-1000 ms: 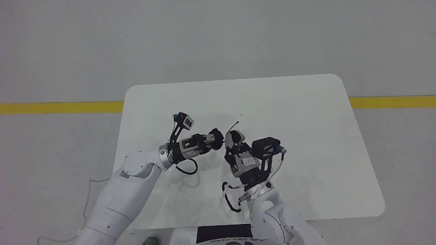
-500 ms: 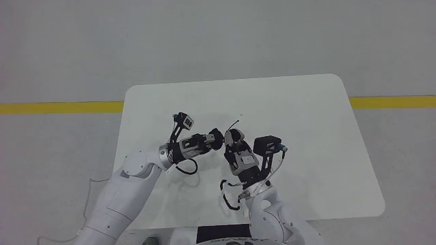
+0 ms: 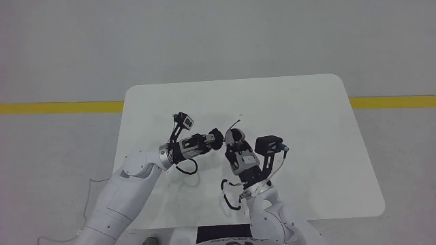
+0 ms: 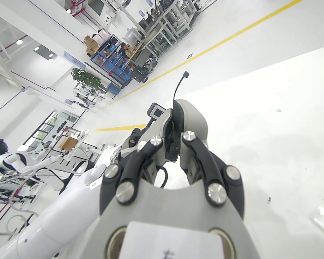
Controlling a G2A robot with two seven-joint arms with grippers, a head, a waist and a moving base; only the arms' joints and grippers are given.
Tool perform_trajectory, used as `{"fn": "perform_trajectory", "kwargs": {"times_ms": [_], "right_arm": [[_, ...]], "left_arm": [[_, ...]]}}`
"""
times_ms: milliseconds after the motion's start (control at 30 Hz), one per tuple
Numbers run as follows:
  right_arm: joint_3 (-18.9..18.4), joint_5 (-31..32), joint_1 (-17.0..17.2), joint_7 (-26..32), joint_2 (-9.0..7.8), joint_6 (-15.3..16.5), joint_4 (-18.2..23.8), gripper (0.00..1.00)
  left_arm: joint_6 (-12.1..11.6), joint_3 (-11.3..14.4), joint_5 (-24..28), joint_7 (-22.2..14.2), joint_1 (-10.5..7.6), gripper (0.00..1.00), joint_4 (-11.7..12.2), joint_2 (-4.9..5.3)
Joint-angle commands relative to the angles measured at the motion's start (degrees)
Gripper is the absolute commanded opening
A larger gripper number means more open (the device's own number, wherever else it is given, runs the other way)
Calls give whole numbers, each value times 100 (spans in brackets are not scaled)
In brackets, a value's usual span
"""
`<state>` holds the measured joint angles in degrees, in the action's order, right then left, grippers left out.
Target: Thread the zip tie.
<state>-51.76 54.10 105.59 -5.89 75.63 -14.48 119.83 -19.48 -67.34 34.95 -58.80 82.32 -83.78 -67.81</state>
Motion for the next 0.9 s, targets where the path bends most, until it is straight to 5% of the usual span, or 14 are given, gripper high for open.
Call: {"fn": "perform_trajectory", "kwargs": {"times_ms": [0,867], "right_arm": [[3,8,2,27,0,-8,-16,0],[-42,-225,49,-126,-35,78,59,0]], "left_arm": [[0,0,0,0,0,0,0,0],[0,0,0,0,0,0,0,0]]}}
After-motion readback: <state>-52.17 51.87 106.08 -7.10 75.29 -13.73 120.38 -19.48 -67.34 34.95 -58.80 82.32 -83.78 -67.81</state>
